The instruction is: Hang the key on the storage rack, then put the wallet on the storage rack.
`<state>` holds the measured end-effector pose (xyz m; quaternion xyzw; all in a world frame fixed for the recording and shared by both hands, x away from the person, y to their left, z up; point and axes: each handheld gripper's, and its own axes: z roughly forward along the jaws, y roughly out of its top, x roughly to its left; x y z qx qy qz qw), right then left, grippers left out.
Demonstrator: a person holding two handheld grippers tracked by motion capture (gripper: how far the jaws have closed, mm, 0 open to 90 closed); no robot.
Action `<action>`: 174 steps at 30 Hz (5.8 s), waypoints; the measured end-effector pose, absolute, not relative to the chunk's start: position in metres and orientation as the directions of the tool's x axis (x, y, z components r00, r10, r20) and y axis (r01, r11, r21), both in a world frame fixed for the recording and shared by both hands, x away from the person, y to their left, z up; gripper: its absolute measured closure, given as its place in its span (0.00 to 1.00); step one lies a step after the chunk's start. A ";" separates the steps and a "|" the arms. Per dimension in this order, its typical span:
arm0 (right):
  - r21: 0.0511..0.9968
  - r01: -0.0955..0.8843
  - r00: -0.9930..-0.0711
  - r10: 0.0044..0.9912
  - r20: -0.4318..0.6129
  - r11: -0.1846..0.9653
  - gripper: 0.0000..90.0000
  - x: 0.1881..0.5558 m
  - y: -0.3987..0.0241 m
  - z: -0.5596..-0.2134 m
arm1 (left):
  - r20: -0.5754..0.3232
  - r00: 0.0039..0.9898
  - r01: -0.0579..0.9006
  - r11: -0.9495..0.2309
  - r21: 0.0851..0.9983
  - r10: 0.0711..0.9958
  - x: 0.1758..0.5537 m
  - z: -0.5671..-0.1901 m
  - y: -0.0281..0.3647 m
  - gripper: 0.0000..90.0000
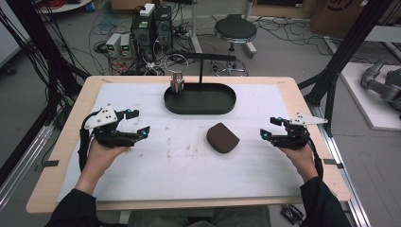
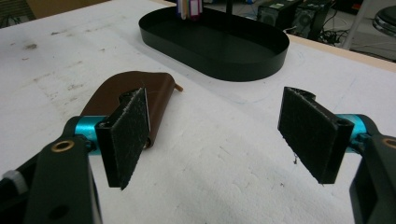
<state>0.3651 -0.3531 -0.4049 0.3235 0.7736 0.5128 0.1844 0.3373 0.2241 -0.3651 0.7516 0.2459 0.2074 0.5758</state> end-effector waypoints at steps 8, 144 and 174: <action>0.911 0.317 -0.723 0.689 0.051 0.264 0.28 0.365 -0.353 -0.405 | 0.011 0.802 0.146 -0.214 0.966 0.597 0.340 -0.368 0.220 0.26; 0.858 0.254 -0.887 0.461 0.022 0.447 0.84 0.355 -0.240 -0.400 | -0.163 0.918 0.284 -0.311 0.907 0.363 0.403 -0.430 0.084 0.44; 0.852 0.233 -0.899 0.438 0.005 0.469 0.80 0.352 -0.239 -0.398 | -0.035 0.945 0.172 -0.402 0.899 0.326 0.405 -0.435 0.079 0.97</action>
